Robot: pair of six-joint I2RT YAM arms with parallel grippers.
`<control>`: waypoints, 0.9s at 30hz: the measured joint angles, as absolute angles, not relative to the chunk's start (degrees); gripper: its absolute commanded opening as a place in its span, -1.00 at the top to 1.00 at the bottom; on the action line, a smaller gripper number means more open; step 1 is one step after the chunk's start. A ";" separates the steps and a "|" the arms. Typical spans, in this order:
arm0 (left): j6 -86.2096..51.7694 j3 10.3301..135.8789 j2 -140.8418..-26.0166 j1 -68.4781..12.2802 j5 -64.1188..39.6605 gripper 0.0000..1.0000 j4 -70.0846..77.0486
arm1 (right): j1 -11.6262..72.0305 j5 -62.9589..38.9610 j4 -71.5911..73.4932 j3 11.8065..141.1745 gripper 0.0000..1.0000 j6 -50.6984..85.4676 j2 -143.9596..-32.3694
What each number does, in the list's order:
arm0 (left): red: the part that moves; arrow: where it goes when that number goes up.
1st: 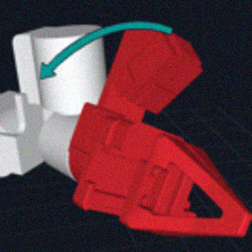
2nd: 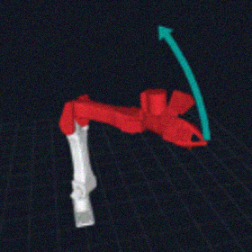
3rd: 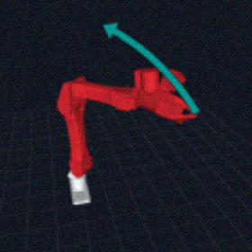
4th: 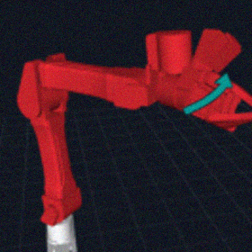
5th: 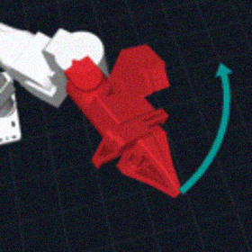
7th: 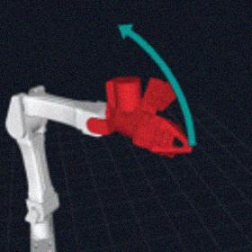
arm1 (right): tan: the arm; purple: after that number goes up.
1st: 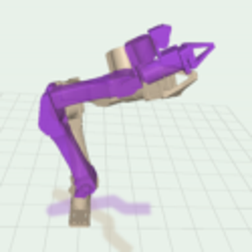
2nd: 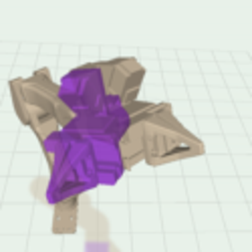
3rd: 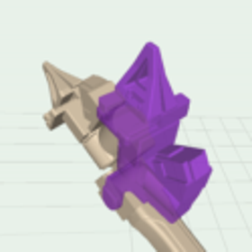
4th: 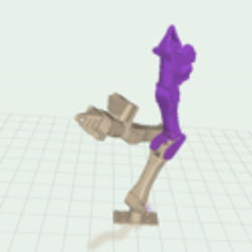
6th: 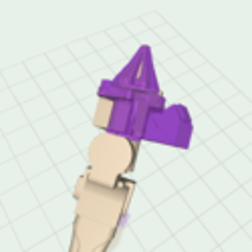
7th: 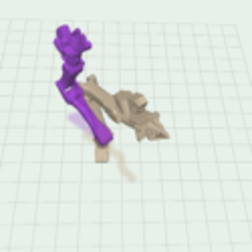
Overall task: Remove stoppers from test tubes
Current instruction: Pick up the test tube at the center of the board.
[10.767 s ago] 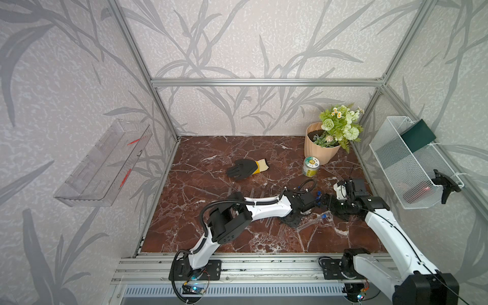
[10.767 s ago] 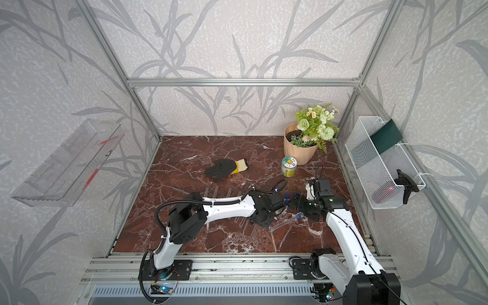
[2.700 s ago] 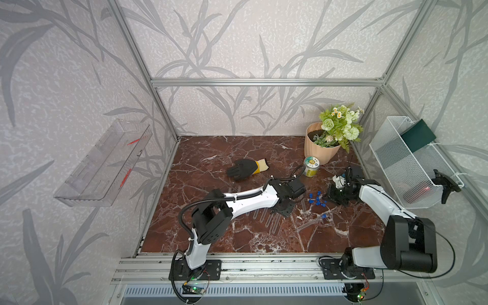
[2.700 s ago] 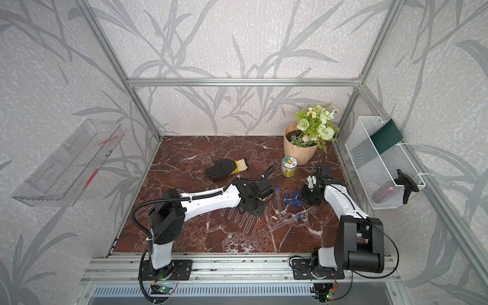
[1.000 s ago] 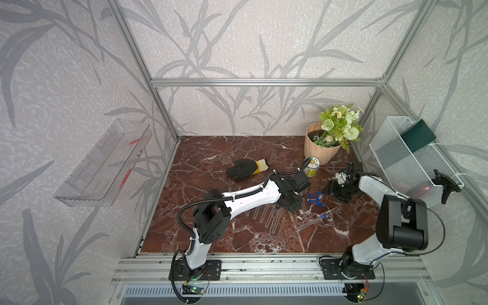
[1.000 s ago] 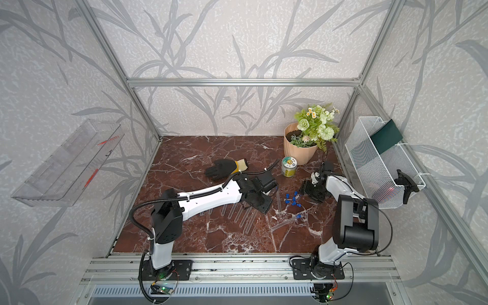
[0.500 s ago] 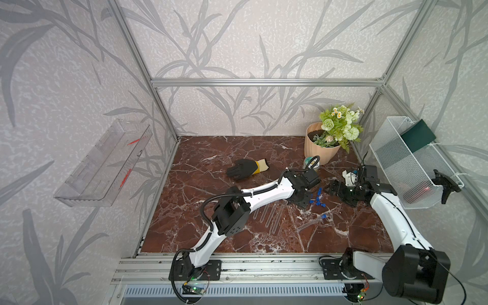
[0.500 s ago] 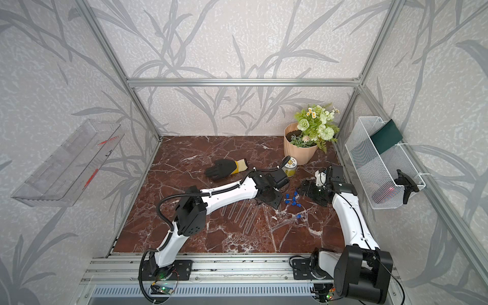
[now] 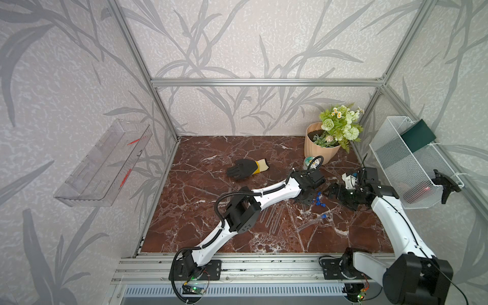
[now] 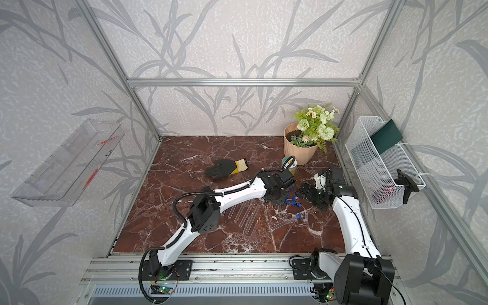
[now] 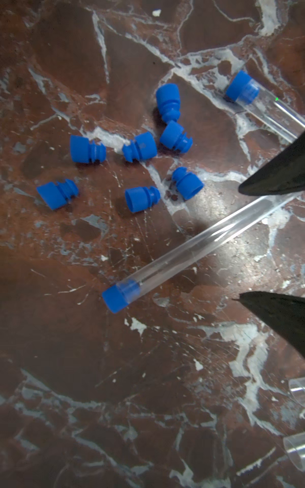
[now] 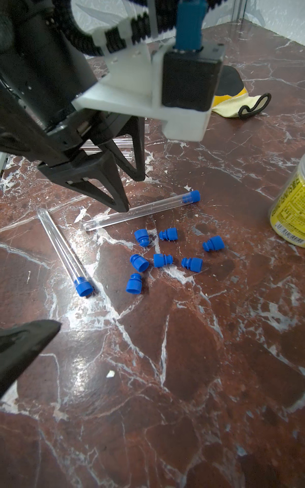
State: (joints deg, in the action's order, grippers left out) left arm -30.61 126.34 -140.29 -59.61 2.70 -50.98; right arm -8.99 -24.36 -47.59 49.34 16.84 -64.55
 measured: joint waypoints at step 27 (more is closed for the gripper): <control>-26.89 127.48 -143.70 -59.51 5.82 0.19 -53.36 | -8.99 -15.97 -53.41 56.45 -0.90 13.56 -65.43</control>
